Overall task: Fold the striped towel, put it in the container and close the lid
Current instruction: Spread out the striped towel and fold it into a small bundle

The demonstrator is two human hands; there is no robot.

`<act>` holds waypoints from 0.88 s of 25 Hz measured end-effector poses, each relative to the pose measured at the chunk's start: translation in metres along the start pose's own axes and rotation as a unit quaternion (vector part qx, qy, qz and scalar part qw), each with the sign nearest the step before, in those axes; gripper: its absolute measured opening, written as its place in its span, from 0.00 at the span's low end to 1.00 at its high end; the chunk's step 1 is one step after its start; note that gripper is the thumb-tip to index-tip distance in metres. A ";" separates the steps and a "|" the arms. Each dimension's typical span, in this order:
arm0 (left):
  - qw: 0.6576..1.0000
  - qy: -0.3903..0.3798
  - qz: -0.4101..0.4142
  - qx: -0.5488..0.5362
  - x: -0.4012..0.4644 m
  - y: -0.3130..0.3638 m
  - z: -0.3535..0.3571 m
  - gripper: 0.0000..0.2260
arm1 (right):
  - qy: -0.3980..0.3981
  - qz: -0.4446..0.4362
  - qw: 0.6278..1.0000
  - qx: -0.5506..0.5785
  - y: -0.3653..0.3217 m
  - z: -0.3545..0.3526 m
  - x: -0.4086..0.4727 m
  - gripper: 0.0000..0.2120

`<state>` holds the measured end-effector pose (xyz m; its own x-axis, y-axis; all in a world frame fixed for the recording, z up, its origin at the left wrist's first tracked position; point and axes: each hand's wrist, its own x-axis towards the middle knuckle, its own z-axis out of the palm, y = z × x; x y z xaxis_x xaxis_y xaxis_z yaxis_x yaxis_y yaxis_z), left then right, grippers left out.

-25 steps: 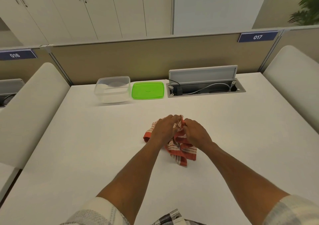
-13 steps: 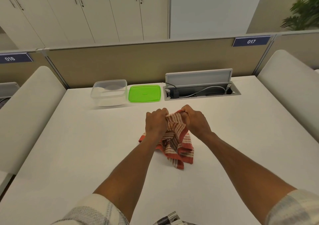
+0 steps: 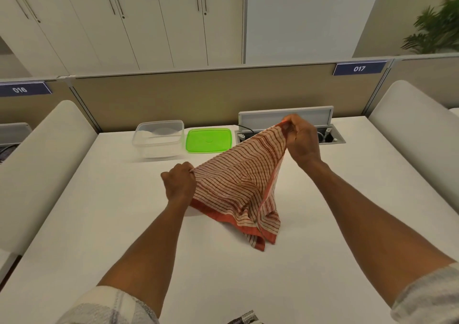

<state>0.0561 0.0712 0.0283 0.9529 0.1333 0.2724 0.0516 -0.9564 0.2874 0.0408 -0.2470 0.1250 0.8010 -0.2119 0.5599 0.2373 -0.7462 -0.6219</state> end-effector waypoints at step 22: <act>0.868 0.331 -0.133 -0.345 0.098 0.017 -0.138 0.08 | 0.252 0.044 0.966 0.038 -0.017 -0.072 0.061 0.11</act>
<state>0.1091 0.1043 0.1869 0.5422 0.6647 0.5139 -0.1656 -0.5151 0.8410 0.0464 -0.2931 0.2090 0.4543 -0.5669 0.6871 0.2369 -0.6667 -0.7067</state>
